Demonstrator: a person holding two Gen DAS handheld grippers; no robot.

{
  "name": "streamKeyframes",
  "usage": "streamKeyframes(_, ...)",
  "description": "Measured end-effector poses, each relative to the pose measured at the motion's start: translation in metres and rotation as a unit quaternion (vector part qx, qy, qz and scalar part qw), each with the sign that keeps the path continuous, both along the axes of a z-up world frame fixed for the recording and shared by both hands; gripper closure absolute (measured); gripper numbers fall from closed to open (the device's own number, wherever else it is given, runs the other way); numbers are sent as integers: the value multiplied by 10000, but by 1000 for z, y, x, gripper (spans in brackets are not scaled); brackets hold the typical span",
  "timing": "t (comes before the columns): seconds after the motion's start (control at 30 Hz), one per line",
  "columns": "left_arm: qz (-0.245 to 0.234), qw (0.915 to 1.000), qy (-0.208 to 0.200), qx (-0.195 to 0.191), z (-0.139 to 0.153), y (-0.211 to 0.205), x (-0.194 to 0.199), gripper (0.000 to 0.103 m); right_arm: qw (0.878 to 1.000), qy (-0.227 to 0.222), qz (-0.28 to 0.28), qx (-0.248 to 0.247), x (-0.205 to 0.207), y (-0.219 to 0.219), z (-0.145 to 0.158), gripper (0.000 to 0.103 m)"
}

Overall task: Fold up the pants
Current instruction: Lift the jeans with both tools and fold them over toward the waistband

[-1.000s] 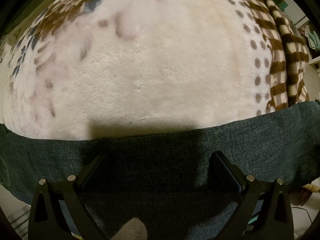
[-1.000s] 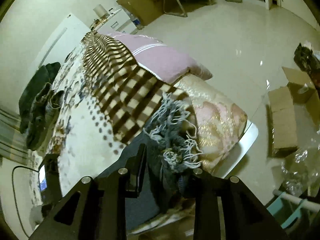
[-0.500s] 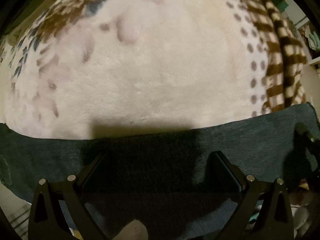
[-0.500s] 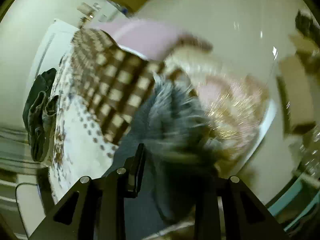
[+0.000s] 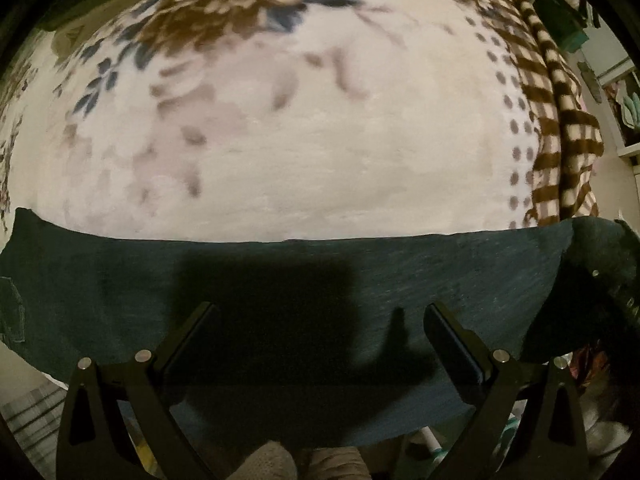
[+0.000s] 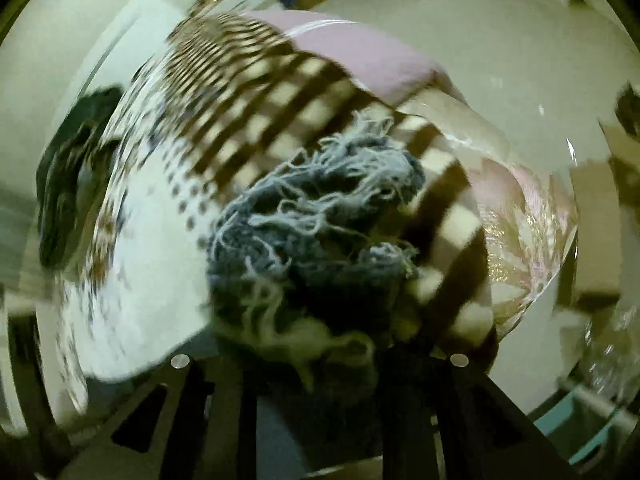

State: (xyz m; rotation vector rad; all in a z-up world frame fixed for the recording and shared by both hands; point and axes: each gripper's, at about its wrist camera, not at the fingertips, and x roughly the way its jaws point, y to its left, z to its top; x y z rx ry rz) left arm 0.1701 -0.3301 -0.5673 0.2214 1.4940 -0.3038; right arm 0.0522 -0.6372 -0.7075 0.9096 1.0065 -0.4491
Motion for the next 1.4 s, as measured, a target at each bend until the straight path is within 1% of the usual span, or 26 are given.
streamKeyframes(0.03,20,10000,-15,-21,3,6,1,0,10000,-16,-41,-20,-1,1,4,94)
streamKeyframes(0.1,67,9999,-28,-87,9,16,2,0,9998,-133,-51,-141,-3,7,20,95)
streamKeyframes(0.23,128,9995,-208,-181,30,48,10,0,9986,-309,133,-405,-3,42,68,96)
streamKeyframes(0.37,160,9990,-365,-225,46,90,22,0,9964,-420,513,-531,20,101,109,96)
streamKeyframes(0.43,261,9987,-395,-211,52,120,24,0,9946,-425,733,-606,35,140,122,96)
streamKeyframes(0.5,392,9982,-397,-210,57,148,19,0,9922,-401,983,-648,48,177,128,96)
streamKeyframes(0.53,480,9979,-388,-185,58,167,20,0,9913,-375,1076,-661,54,196,128,96)
streamKeyframes(0.57,538,9977,-385,-170,60,178,21,0,9904,-354,1182,-630,61,215,126,96)
streamKeyframes(0.67,783,9961,-389,-87,62,227,18,0,9872,-280,1455,-600,81,270,115,96)
streamKeyframes(0.73,996,9943,-387,-14,61,261,21,0,9843,-162,1667,-553,93,310,100,96)
streamKeyframes(0.77,1083,9934,-370,15,58,271,23,0,9827,-100,1778,-519,100,331,91,96)
streamKeyframes(0.87,1376,9900,-293,32,50,315,26,0,9735,164,2200,-601,112,386,66,96)
streamKeyframes(0.9,1479,9886,-267,6,48,328,27,0,9705,295,2335,-528,116,402,56,96)
streamKeyframes(0.93,1605,9867,-251,-15,46,344,29,0,9684,388,2427,-420,119,414,48,91)
streamKeyframes(0.97,1704,9851,-244,-30,45,356,31,0,9645,522,2581,-222,124,433,36,89)
streamKeyframes(1.0,1793,9835,-233,-64,44,366,32,0,9612,559,2699,-84,127,443,29,80)
streamKeyframes(1.03,1891,9817,-217,-116,44,375,34,0,9560,599,2872,84,131,455,23,63)
streamKeyframes(1.07,1983,9798,-206,-168,44,384,36,0,9504,593,3040,292,132,469,21,56)
streamKeyframes(1.1,2072,9778,-195,-239,45,391,37,0,9492,526,3074,411,130,472,21,53)
streamKeyframes(1.17,2195,9745,-153,-442,45,400,41,0,9504,392,3001,713,124,468,27,53)
streamKeyframes(1.2,2211,9737,-139,-533,45,400,43,0,9523,341,2921,815,120,463,32,50)
streamKeyframes(1.23,2214,9729,-105,-655,45,398,44,0,9574,286,2737,874,112,451,40,47)
streamKeyframes(1.3,2186,9717,-5,-893,42,386,49,0,9634,229,2542,823,102,430,54,45)
streamKeyframes(1.37,2071,9722,140,-1082,33,368,54,0,9704,371,2346,435,88,403,68,45)
streamKeyframes(1.4,1985,9738,234,-1084,27,358,57,0,9723,443,2273,323,81,391,70,45)
